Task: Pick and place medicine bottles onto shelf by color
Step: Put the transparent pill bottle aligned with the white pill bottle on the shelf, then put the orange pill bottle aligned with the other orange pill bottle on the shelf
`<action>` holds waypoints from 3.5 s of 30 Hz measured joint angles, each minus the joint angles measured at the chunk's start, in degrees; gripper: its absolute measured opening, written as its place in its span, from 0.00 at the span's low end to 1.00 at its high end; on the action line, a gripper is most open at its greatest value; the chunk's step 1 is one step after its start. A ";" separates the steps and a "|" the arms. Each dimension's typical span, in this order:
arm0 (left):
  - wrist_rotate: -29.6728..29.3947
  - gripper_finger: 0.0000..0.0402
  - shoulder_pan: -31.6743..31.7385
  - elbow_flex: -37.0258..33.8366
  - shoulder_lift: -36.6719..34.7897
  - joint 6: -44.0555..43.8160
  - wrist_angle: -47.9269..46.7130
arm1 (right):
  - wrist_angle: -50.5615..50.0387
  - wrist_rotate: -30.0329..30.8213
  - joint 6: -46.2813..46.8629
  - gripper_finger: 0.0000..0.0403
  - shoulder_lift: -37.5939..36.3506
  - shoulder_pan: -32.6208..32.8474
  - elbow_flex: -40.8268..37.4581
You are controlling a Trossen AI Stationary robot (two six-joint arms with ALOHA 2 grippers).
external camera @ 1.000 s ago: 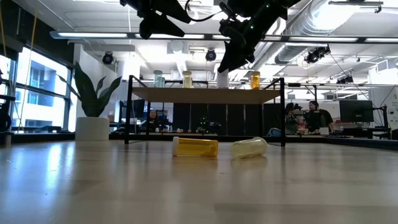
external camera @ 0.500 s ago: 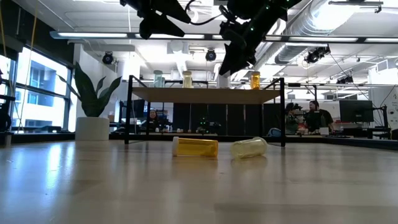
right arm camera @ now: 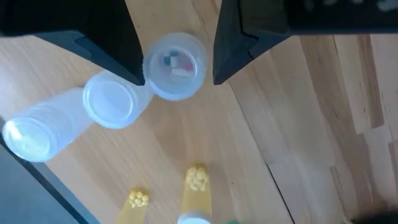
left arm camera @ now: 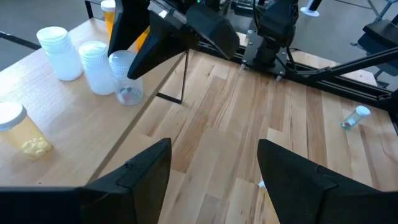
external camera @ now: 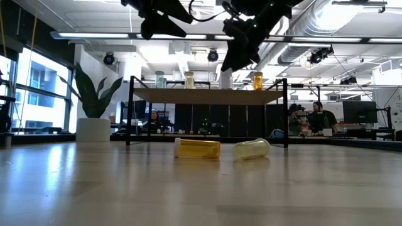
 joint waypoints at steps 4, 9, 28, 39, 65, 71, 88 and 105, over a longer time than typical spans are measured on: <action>0.00 0.57 0.00 0.00 0.00 0.02 -1.11 | -0.37 -0.01 0.97 0.44 -0.84 0.20 0.34; -0.19 0.57 -0.02 0.00 0.00 0.02 -4.63 | -1.25 -0.15 3.89 0.44 -2.53 0.94 2.06; -5.46 0.57 -0.03 0.01 -1.95 4.52 -13.28 | -15.40 -0.13 30.80 0.44 -7.67 13.92 4.15; -7.65 0.57 0.00 -0.02 -6.40 9.44 -15.05 | -22.12 3.18 61.93 0.44 -7.50 27.61 3.89; 1.60 0.57 -0.02 0.00 -7.10 4.97 -19.02 | -42.16 7.26 95.37 0.44 -7.46 58.95 3.80; 3.95 0.57 -0.04 0.00 -7.08 3.15 -16.48 | -45.75 10.56 99.04 0.44 -7.46 64.31 3.80; 14.29 0.57 -5.48 0.02 -2.12 0.93 -13.69 | -48.22 18.81 104.56 0.44 -7.44 68.07 3.80; 8.92 0.57 -13.73 0.04 11.20 2.80 -3.50 | -48.48 25.88 104.41 0.44 -7.44 61.16 3.78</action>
